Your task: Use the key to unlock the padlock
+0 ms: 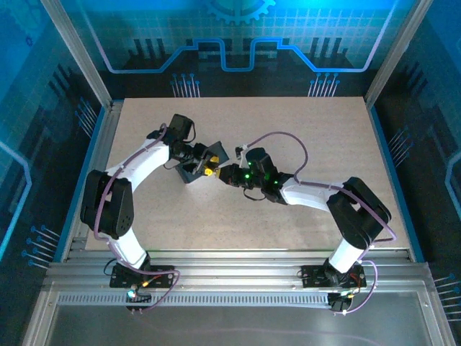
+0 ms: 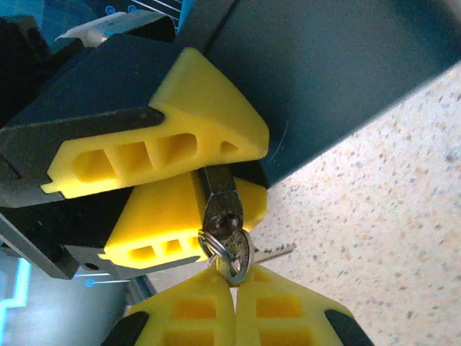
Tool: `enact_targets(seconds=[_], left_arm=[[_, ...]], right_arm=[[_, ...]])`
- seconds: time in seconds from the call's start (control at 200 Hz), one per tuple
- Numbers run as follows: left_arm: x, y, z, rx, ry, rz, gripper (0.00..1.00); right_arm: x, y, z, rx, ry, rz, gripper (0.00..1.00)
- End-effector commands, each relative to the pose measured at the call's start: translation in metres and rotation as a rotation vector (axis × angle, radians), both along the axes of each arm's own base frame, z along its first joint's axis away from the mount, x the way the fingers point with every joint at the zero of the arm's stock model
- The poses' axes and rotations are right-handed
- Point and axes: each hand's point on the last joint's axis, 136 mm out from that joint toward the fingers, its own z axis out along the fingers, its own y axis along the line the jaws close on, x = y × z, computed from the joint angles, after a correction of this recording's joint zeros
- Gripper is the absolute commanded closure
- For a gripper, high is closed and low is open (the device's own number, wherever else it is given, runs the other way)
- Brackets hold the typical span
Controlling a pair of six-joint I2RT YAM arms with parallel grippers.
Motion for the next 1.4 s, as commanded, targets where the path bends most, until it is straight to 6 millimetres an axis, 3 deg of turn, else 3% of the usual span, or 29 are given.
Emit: enact_targets(seconds=[0.0,0.11,0.275,0.445,0.95,1.095,1.206,1.391], left_arm=[[-0.024,-0.019,0.023,-0.09,-0.008,-0.094,1.0],[-0.025,-0.017,0.021,-0.086,-0.002,-0.092,1.0],[-0.023,-0.015,0.019,-0.081,-0.002,-0.087,1.0],[-0.022,-0.015,0.018,-0.078,-0.003,-0.084,1.0],[-0.02,-0.018,0.026,-0.1,-0.012,-0.075,1.0],[-0.021,-0.019,0.029,-0.103,-0.017,-0.077,1.0],[-0.022,-0.02,0.029,-0.107,-0.015,-0.079,1.0],[-0.02,-0.02,0.029,-0.114,-0.014,-0.072,1.0]], right_arm=[[0.01,0.013,0.046,0.178,-0.028,-0.046,1.0],[0.006,0.006,0.051,0.11,-0.046,-0.002,1.0],[-0.003,-0.019,0.045,-0.022,-0.042,0.058,0.69],[0.0,-0.036,0.047,-0.031,-0.046,0.027,0.56],[0.014,-0.002,0.018,-0.067,-0.044,0.107,0.57],[0.018,0.003,0.013,-0.054,-0.039,0.109,0.63],[0.018,0.011,0.013,-0.05,-0.042,0.128,0.75],[0.014,0.012,0.003,-0.071,-0.022,0.148,0.72]])
